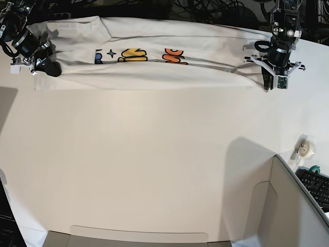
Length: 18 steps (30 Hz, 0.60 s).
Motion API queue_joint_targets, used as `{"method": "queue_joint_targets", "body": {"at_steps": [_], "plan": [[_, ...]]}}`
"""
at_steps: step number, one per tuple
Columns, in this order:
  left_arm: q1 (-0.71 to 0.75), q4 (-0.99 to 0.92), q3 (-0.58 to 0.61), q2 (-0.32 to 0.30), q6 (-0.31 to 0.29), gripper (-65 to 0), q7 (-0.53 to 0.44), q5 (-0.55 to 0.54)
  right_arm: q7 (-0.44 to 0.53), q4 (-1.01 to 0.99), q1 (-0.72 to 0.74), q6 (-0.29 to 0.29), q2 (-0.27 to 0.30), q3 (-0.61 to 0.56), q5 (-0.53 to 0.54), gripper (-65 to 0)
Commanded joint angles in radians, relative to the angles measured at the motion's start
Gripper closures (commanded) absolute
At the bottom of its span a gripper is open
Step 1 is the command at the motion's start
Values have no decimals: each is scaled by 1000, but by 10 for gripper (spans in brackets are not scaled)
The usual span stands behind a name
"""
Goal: Layout the t-shirt on the table in an organized manner, then fold the t-shirt properly
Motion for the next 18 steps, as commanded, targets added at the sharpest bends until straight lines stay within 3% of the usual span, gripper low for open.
{"method": "queue_joint_targets", "body": {"at_steps": [1, 6, 18], "plan": [[-6, 20, -8, -12, 9, -92, -13, 2, -2, 15, 3, 9, 20, 10, 23, -114], [-6, 64, -8, -9, 9, -115, 8, 2, -1, 18, 7, 9, 34, 11, 23, -191], [-6, 95, -9, 7, 9, -115, 10, 4, 4, 18, 29, 9, 68, 13, 23, -195]]}}
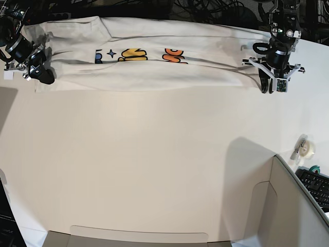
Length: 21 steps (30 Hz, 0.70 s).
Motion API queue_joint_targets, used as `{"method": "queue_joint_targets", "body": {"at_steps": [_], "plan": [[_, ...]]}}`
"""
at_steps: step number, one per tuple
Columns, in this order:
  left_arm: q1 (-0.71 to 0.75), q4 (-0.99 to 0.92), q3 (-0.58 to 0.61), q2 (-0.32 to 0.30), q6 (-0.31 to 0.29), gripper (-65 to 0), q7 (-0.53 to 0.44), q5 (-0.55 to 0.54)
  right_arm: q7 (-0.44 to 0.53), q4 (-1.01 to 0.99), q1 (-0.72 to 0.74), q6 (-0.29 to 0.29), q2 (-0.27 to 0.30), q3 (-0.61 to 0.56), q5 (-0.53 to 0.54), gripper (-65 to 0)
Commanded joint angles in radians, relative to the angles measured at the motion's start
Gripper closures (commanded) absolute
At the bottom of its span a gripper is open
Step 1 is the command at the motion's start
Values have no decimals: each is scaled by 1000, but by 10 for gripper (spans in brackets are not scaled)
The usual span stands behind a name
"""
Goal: Layout the t-shirt on the table in an organized manner, then fold the t-shirt properly
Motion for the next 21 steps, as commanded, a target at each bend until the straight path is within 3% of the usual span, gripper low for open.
{"method": "queue_joint_targets", "body": {"at_steps": [1, 8, 15, 21], "plan": [[-3, 22, -9, -9, 3, -115, -21, 4, -3, 18, 8, 9, 28, 8, 22, -195], [-3, 22, -9, -9, 3, -115, -21, 4, -1, 19, 16, 9, 58, 19, 22, -195], [-5, 25, -12, -9, 3, -115, -21, 4, -1, 19, -16, 9, 100, 146, 22, -194], [-6, 59, -135, 27, 3, -115, -21, 2, -1, 19, -36, 9, 144, 243, 22, -194]]}}
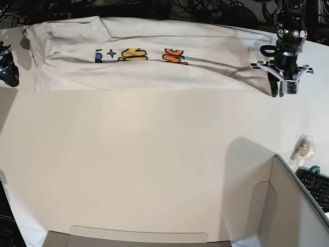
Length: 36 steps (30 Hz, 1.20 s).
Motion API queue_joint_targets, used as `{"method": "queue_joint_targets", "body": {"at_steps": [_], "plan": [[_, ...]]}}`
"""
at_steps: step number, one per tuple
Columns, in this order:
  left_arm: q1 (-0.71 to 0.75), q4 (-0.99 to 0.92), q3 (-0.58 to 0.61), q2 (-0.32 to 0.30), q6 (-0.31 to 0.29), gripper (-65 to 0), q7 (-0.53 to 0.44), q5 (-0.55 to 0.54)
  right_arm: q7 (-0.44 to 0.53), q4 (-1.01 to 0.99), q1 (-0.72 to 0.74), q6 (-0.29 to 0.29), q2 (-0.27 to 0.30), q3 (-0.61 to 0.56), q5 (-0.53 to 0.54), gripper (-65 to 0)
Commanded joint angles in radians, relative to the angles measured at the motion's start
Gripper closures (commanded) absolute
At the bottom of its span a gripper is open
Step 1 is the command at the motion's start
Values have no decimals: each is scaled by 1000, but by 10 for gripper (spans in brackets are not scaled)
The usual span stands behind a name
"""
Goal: Layout the t-shirt on the table in an organized manner, then fold the t-shirt properly
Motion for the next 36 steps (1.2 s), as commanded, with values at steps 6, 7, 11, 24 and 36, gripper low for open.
{"method": "queue_joint_targets", "body": {"at_steps": [6, 7, 11, 24, 36], "plan": [[-23, 63, -148, 85, -1, -116, -13, 2, -3, 17, -5, 6, 19, 17, 20, -194], [-26, 65, -160, 94, -1, -117, 13, 0, -3, 17, -5, 6, 16, 14, 20, -194], [-27, 65, -211, 102, -6, -120, 157, -175, -7, 19, -1, 6, -15, 0, 20, -194], [-440, -54, -416, 63, -8, -151, 844, -696, -3, 188, -1, 6, -104, -86, 20, -194], [-551, -275, 73, -70, 0, 0, 852, -379, -9, 232, -22, 6, -115, -78, 20, -193]]}}
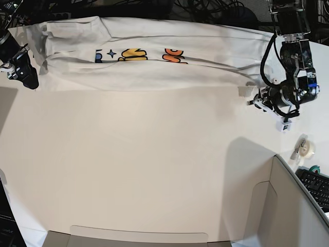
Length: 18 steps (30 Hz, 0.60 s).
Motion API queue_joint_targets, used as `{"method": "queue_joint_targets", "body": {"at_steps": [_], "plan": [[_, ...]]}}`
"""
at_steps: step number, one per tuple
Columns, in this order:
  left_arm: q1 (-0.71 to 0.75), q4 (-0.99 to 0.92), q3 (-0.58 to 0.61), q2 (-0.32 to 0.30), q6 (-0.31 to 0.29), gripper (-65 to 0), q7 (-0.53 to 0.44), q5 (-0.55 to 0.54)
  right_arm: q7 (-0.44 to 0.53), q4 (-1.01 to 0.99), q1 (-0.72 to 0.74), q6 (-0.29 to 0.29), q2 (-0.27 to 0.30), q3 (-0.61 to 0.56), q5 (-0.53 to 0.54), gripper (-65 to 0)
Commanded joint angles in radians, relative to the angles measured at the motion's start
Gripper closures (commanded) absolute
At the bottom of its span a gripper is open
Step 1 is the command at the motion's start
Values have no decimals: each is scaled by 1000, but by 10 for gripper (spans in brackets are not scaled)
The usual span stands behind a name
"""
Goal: Layout the t-shirt on the table in an organized manner, then fold the t-shirt properly
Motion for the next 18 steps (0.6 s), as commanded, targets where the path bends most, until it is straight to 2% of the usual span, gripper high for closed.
{"method": "queue_joint_targets", "body": {"at_steps": [1, 4, 7, 10, 18], "plan": [[-2, 18, 37, -34, -2, 0, -30, 43, -1, 17, 0, 6, 16, 8, 25, -193], [26, 20, 146, -66, -2, 0, -49, 132, -1, 17, 2, 6, 13, 4, 25, -193], [50, 44, 203, -92, -2, 0, -46, 158, -1, 17, 2, 6, 13, 4, 25, -193], [85, 107, 212, -110, -2, 0, -32, 161, -1, 17, 2, 6, 13, 4, 25, -193], [145, 311, 202, -110, -2, 0, 48, 161, -1, 11, 6, 6, 13, 4, 25, -193]]}}
